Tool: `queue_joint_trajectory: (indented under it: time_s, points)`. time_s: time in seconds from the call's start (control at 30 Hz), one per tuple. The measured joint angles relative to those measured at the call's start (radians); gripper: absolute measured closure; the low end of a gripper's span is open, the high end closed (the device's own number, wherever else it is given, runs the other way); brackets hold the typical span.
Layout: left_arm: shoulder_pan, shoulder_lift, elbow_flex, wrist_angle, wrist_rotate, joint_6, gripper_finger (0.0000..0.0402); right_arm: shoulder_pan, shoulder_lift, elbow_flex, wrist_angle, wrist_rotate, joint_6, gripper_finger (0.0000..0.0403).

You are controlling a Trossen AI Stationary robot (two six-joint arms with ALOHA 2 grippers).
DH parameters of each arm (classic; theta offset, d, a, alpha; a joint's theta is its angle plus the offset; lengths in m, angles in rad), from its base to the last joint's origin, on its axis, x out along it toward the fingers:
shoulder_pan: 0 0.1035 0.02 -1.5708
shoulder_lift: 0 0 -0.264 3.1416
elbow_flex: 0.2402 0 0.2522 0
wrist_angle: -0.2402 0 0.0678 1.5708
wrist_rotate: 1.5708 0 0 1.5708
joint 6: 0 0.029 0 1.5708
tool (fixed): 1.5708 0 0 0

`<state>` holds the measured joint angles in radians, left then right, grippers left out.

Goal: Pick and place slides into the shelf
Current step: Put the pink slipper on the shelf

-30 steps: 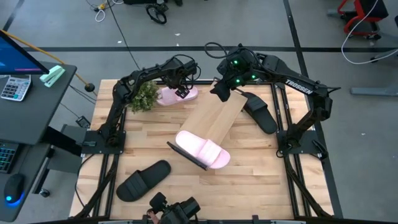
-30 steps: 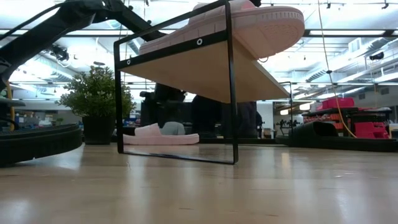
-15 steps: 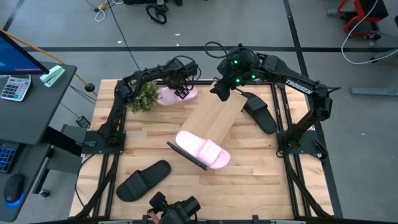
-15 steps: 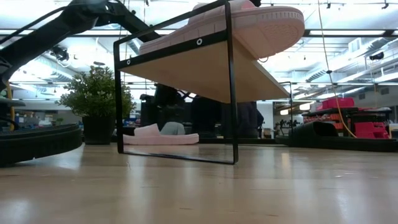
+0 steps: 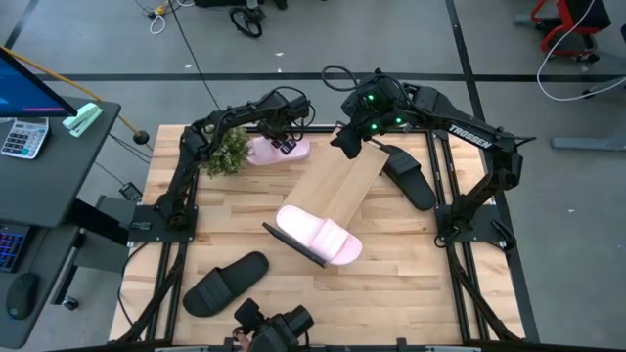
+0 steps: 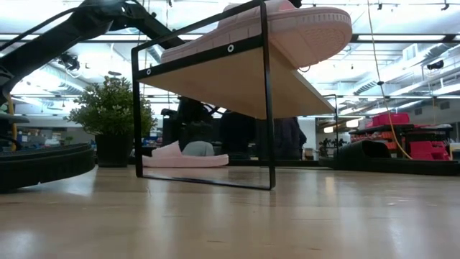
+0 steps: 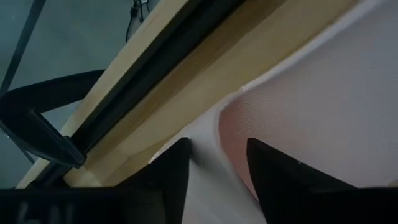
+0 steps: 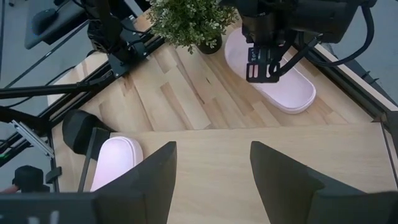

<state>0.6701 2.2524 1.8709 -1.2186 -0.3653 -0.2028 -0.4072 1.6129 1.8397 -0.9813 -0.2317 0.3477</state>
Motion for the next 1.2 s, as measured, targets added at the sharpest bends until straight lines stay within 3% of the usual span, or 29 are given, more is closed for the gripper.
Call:
queue_joint_trajectory:
  time_s: [0.57,1.2]
  points:
    - [0.002,0.000,0.000,0.052,-0.007,0.059,0.0387,0.000,0.000,0.000,-0.011,0.000,-0.001,0.0193]
    - [-0.010,-0.001,0.012,0.022,-0.004,0.060,0.0382,0.000,0.000,0.000,-0.013,0.000,-0.010,0.0193]
